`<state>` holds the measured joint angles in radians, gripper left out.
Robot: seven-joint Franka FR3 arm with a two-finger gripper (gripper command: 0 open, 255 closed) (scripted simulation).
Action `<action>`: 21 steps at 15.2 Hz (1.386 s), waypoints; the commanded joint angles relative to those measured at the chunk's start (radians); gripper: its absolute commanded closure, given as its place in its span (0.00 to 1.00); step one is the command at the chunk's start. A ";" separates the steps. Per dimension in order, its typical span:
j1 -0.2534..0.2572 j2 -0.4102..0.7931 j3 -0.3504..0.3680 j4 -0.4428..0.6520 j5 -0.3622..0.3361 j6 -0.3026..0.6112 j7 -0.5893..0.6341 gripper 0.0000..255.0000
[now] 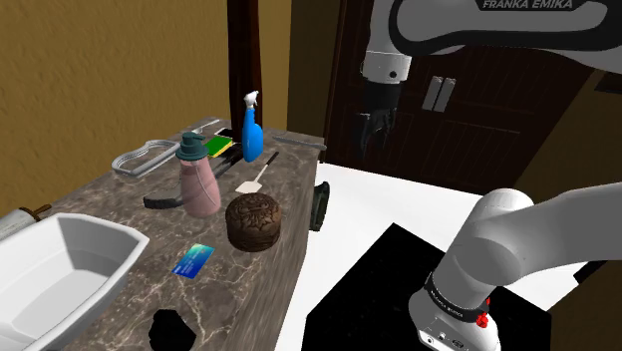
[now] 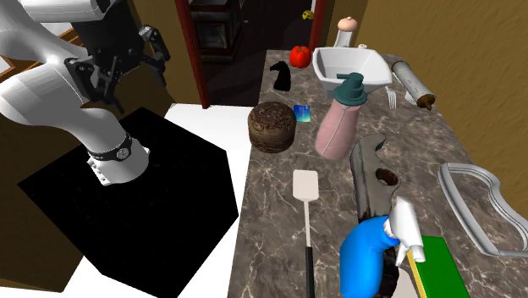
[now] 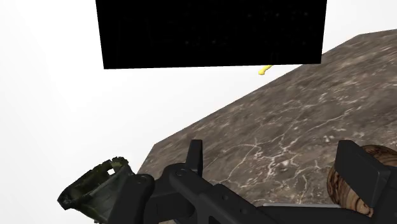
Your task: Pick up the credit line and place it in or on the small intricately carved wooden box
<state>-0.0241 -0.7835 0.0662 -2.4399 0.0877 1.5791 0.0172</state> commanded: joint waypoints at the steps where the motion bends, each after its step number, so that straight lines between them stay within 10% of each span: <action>1: 0.000 0.000 0.000 0.000 0.000 0.000 0.000 0.00; 13: -0.017 0.083 0.389 -0.041 0.206 0.227 0.603 0.00; 21: -0.140 0.332 0.685 0.096 0.186 0.399 1.034 0.00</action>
<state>-0.1420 -0.4901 0.7109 -2.3654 0.2865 1.9541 0.9878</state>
